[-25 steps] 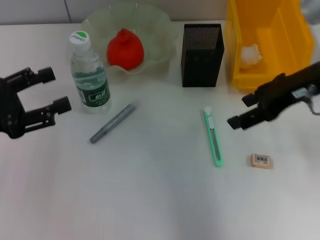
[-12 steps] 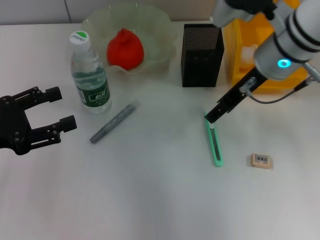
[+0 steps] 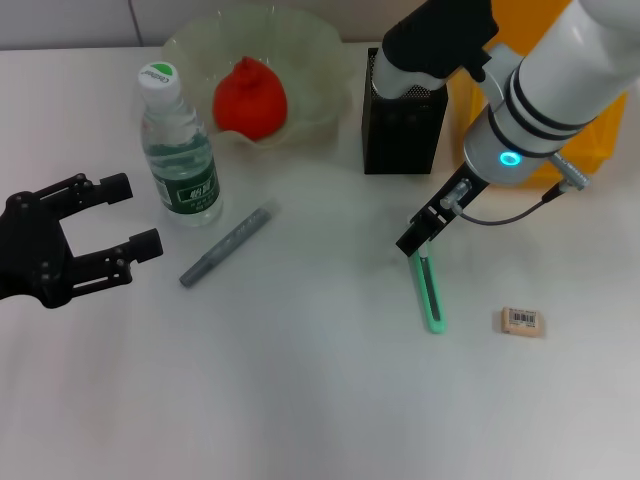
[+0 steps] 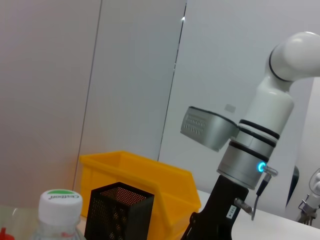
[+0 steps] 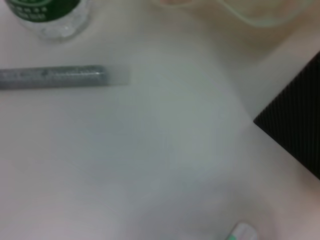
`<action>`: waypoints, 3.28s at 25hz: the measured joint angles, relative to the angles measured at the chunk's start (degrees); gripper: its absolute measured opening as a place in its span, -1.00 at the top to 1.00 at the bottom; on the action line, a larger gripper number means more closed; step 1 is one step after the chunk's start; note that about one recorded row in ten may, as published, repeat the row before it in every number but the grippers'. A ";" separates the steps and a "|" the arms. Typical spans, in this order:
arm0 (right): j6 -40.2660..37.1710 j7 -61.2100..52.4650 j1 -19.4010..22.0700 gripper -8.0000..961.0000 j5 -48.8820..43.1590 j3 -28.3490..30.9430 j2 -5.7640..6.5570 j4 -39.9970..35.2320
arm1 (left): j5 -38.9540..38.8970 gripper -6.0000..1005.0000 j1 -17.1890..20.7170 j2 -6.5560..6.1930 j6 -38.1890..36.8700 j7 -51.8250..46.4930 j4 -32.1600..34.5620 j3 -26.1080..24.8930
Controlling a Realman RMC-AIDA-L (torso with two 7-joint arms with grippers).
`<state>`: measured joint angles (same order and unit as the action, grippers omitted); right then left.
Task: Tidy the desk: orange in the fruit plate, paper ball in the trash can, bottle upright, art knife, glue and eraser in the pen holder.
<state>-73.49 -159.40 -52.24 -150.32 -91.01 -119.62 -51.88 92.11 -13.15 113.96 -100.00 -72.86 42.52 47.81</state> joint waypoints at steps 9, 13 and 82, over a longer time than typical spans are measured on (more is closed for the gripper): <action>3.39 -0.84 -1.09 -0.52 0.59 -1.87 -0.24 3.04 | 0.00 -0.61 -0.23 0.23 0.72 0.00 -0.08 0.10; 4.45 -0.89 -1.11 -0.52 1.09 -3.08 -0.27 3.70 | 0.00 -0.61 -0.29 0.24 0.87 0.00 -0.08 0.10; 7.60 6.60 10.67 0.63 4.25 13.39 0.39 -34.14 | -0.01 -0.60 -1.10 0.65 3.71 2.18 -2.15 0.09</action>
<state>-65.89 -152.80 -41.57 -146.07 -77.61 -119.23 -86.02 92.11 -14.24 114.61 -96.29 -70.68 40.37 47.90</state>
